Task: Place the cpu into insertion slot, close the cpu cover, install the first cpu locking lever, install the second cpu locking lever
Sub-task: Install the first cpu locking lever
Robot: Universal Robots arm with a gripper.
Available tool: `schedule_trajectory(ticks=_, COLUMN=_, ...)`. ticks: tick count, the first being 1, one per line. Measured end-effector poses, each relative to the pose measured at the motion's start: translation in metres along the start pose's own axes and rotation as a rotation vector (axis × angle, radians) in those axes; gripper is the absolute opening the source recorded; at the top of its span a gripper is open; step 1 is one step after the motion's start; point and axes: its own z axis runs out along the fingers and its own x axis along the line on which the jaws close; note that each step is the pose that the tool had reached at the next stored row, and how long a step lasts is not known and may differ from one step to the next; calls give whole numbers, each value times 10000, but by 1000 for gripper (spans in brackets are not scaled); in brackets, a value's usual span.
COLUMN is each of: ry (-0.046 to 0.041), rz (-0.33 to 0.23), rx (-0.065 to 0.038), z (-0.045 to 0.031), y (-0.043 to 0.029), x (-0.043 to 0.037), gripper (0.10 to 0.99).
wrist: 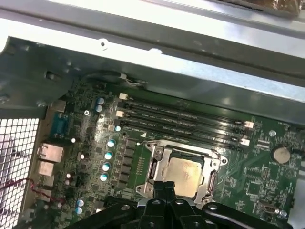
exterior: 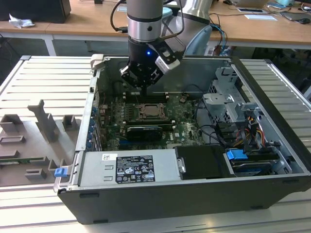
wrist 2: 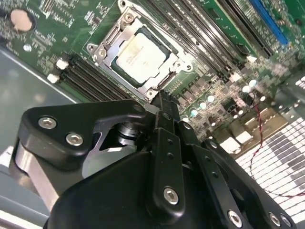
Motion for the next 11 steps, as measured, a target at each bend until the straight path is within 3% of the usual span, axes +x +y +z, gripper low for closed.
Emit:
schedule_trajectory(ticks=2, ry=-2, rz=153, rx=2, z=2, y=4, x=20, gripper=106)
schedule_trajectory(ticks=6, ry=-13, rz=150, rx=-23, z=2, y=42, x=217, gripper=106)
schedule_trajectory(ticks=11, ry=-14, rz=495, rx=-19, z=13, y=53, x=263, gripper=106)
